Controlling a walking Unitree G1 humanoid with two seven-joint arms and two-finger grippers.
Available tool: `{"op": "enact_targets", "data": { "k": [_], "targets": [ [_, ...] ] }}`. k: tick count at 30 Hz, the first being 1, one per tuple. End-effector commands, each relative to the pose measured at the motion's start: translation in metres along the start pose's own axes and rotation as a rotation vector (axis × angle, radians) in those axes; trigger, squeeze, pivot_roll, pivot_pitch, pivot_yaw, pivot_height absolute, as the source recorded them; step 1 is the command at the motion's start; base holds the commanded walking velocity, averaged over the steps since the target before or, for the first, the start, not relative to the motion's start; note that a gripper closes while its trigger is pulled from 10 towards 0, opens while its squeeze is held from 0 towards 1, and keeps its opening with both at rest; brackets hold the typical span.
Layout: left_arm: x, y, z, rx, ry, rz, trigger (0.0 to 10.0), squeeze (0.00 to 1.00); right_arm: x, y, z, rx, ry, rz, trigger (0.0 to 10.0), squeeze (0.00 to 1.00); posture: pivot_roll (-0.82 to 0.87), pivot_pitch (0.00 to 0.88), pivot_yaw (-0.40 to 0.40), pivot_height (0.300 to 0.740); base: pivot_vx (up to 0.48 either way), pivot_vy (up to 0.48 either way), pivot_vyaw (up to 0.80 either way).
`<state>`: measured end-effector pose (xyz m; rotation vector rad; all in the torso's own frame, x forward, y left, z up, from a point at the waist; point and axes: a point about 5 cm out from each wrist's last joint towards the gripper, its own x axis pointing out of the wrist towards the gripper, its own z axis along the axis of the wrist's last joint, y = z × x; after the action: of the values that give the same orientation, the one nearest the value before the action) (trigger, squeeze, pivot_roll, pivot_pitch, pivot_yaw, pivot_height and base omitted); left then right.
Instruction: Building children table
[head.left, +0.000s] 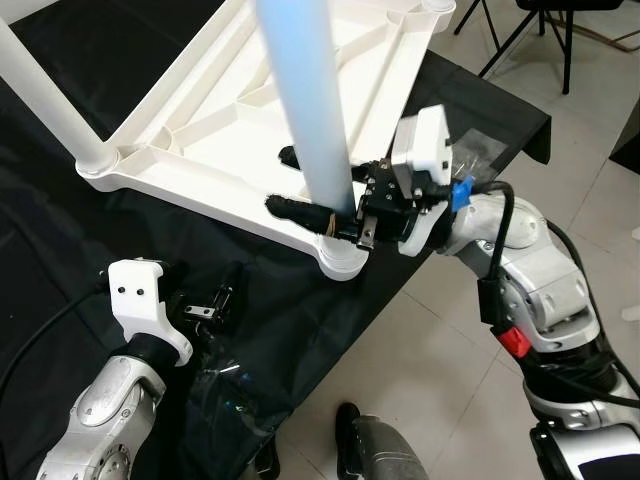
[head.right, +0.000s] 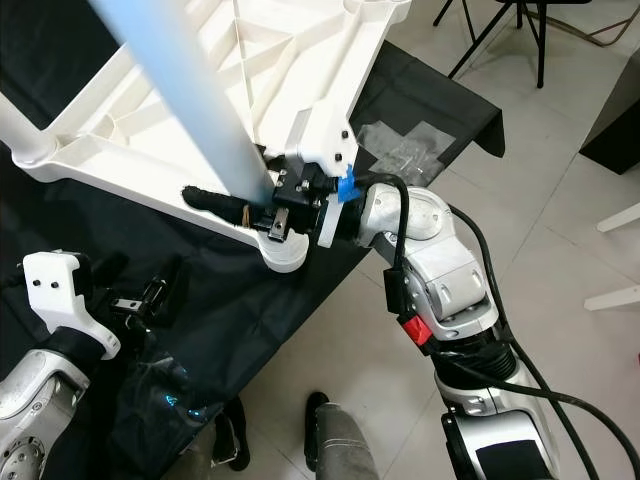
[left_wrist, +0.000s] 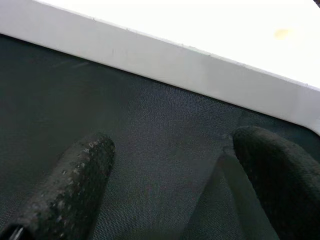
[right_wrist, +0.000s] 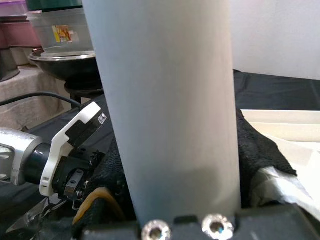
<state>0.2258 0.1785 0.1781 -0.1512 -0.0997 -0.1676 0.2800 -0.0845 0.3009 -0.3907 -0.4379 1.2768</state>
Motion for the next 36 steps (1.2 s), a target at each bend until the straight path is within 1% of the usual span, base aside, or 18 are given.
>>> {"op": "enact_targets", "data": {
  "k": [1,2,7,11,12,13,15,17,18,19,28,32,36],
  "targets": [
    [-0.004,0.001,-0.004,-0.006,0.02,0.012,10.0,0.0,-0.001,0.007,-0.018,0.073,0.059,0.046,10.0,0.0,-0.04,0.379,-0.037,0.74,0.0,0.0,0.0],
    [-0.004,0.001,-0.004,-0.007,0.02,0.011,10.0,0.0,-0.001,0.007,-0.018,0.073,0.052,0.063,10.0,0.0,-0.04,0.378,-0.042,0.74,0.0,0.0,0.0],
    [-0.005,0.0,-0.004,-0.006,0.019,0.014,10.0,0.0,-0.003,0.008,-0.019,0.085,0.043,0.067,10.0,0.0,-0.04,0.377,-0.044,0.74,0.0,0.0,0.0],
    [-0.005,0.001,-0.004,-0.008,0.018,0.016,10.0,0.0,-0.005,0.011,-0.022,0.102,0.037,0.035,10.0,0.0,-0.04,0.377,-0.044,0.74,0.0,0.0,0.0],
    [-0.005,0.001,-0.004,-0.008,0.017,0.015,10.0,0.0,-0.007,0.013,-0.023,0.111,0.026,-0.002,10.0,0.0,-0.04,0.383,-0.041,0.74,0.0,0.0,0.0],
    [-0.005,0.001,-0.004,-0.008,0.017,0.015,10.0,0.0,-0.007,0.013,-0.023,0.111,0.026,-0.002,10.0,0.0,-0.04,0.383,-0.041,0.74,0.0,0.0,0.0],
    [-0.005,0.001,-0.004,-0.007,0.017,0.014,10.0,0.0,-0.01,0.016,-0.024,0.133,0.0,-0.05,10.0,0.0,-0.04,0.383,-0.039,0.74,0.0,0.0,0.0],
    [-0.005,0.001,-0.004,-0.007,0.017,0.014,10.0,0.0,-0.01,0.016,-0.024,0.133,0.0,-0.05,10.0,0.0,-0.04,0.383,-0.039,0.74,0.0,0.0,0.0],
    [-0.004,0.001,-0.004,-0.006,0.017,0.014,10.0,0.0,-0.01,0.018,-0.024,0.139,-0.006,-0.056,10.0,0.0,-0.04,0.384,-0.036,0.74,0.0,0.0,0.0],
    [-0.004,0.002,-0.003,-0.005,0.018,0.013,10.0,0.0,-0.012,0.024,-0.024,0.151,-0.011,-0.051,10.0,0.0,-0.04,0.385,-0.03,0.74,0.0,0.0,0.0],
    [-0.003,0.003,-0.004,-0.002,0.019,0.012,10.0,0.0,-0.014,0.027,-0.026,0.159,-0.001,-0.05,10.0,0.0,-0.04,0.386,-0.027,0.74,0.0,0.0,0.0],
    [-0.003,0.003,-0.003,0.002,0.018,0.013,10.0,0.0,-0.016,0.025,-0.026,0.165,0.004,-0.088,10.0,0.0,-0.04,0.388,-0.026,0.74,0.0,0.0,0.0],
    [-0.003,0.003,-0.003,0.003,0.019,0.014,10.0,0.0,-0.016,0.028,-0.027,0.183,0.002,-0.115,10.0,0.0,-0.04,0.389,-0.024,0.74,0.0,0.0,0.0]
  ]
}}
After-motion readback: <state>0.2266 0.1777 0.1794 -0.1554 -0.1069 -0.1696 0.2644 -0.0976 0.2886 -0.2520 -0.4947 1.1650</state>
